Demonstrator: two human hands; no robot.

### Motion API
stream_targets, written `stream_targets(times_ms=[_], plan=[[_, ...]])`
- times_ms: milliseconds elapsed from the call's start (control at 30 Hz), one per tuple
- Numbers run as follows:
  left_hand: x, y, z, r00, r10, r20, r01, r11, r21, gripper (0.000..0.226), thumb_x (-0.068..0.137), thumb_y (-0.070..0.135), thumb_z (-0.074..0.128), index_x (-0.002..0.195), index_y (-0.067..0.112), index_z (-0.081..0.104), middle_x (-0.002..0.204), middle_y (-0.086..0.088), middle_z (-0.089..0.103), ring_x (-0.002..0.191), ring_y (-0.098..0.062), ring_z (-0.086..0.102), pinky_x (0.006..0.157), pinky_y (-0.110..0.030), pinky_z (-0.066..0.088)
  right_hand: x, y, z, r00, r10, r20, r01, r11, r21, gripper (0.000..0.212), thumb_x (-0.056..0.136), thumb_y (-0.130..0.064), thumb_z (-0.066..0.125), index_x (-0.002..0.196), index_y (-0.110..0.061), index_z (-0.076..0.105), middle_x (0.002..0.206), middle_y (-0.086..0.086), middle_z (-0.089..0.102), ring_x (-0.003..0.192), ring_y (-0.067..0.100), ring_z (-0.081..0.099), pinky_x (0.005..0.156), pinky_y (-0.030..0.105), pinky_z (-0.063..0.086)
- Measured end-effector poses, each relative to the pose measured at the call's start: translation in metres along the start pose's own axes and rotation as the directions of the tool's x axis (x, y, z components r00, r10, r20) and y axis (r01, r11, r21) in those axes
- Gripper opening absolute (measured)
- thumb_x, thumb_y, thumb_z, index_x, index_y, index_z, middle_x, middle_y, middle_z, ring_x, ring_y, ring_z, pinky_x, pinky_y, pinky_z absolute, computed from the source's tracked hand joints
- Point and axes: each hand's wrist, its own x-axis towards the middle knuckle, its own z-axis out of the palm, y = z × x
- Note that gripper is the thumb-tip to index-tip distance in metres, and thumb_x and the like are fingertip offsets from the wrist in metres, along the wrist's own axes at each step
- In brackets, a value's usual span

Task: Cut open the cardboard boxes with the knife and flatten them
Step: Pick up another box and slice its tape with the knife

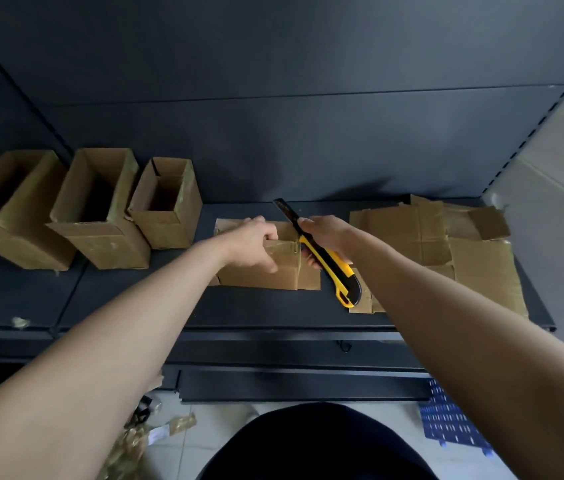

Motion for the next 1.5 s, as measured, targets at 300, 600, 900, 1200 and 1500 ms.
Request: stream_targets(times_ms=[300, 600, 900, 1200, 1500], plan=[[0.009, -0.012, -0.011, 1.000, -0.025, 0.013, 0.025, 0.999, -0.047, 0.013, 0.087, 0.033, 0.065, 0.080, 0.026, 0.057, 0.098, 0.008, 0.054, 0.097, -0.016, 0.049, 0.085, -0.035, 0.032, -0.018, 0.035, -0.043, 0.998, -0.038, 0.058, 0.052, 0.962, -0.267, 0.042, 0.101, -0.043, 0.039, 0.087, -0.008, 0.055, 0.063, 0.010, 0.054, 0.050, 0.020, 0.050, 0.049, 0.027, 0.043], [0.006, -0.017, -0.022, 0.992, 0.015, 0.127, -0.008, 0.999, -0.052, 0.019, 0.084, 0.021, 0.070, 0.072, 0.029, 0.058, 0.092, 0.010, 0.054, 0.089, -0.015, 0.050, 0.079, -0.032, 0.038, -0.029, 0.017, -0.060, 0.987, -0.076, 0.144, 0.144, 0.816, -0.560, 0.039, 0.097, -0.038, 0.050, 0.095, -0.001, 0.061, 0.068, 0.014, 0.058, 0.056, 0.024, 0.053, 0.053, 0.030, 0.047], [0.003, -0.017, -0.020, 0.991, 0.005, 0.132, -0.005, 1.000, -0.003, 0.021, 0.085, 0.020, 0.069, 0.072, 0.030, 0.057, 0.102, 0.004, 0.057, 0.110, -0.021, 0.050, 0.095, -0.043, 0.041, -0.029, 0.010, -0.053, 0.988, -0.111, 0.110, 0.156, 0.756, -0.636, 0.044, 0.098, -0.045, 0.046, 0.088, -0.004, 0.060, 0.060, 0.011, 0.054, 0.048, 0.022, 0.049, 0.049, 0.027, 0.043], [0.001, -0.018, -0.017, 0.993, -0.004, 0.116, 0.007, 1.000, -0.028, 0.022, 0.084, 0.018, 0.070, 0.071, 0.031, 0.057, 0.098, 0.005, 0.055, 0.102, -0.020, 0.052, 0.093, -0.042, 0.041, -0.030, 0.011, -0.046, 0.985, -0.127, 0.118, 0.173, 0.675, -0.717, 0.039, 0.096, -0.050, 0.045, 0.090, -0.016, 0.063, 0.059, 0.008, 0.055, 0.049, 0.021, 0.050, 0.051, 0.027, 0.045], [0.000, -0.014, -0.016, 0.993, 0.008, 0.120, -0.009, 1.000, 0.010, 0.023, 0.086, 0.017, 0.068, 0.074, 0.032, 0.056, 0.098, 0.005, 0.051, 0.101, -0.019, 0.048, 0.086, -0.037, 0.040, -0.025, -0.017, -0.024, 0.986, -0.017, 0.166, 0.151, 0.520, -0.840, 0.043, 0.096, -0.047, 0.046, 0.077, -0.008, 0.053, 0.056, 0.007, 0.052, 0.044, 0.019, 0.045, 0.047, 0.024, 0.041]])
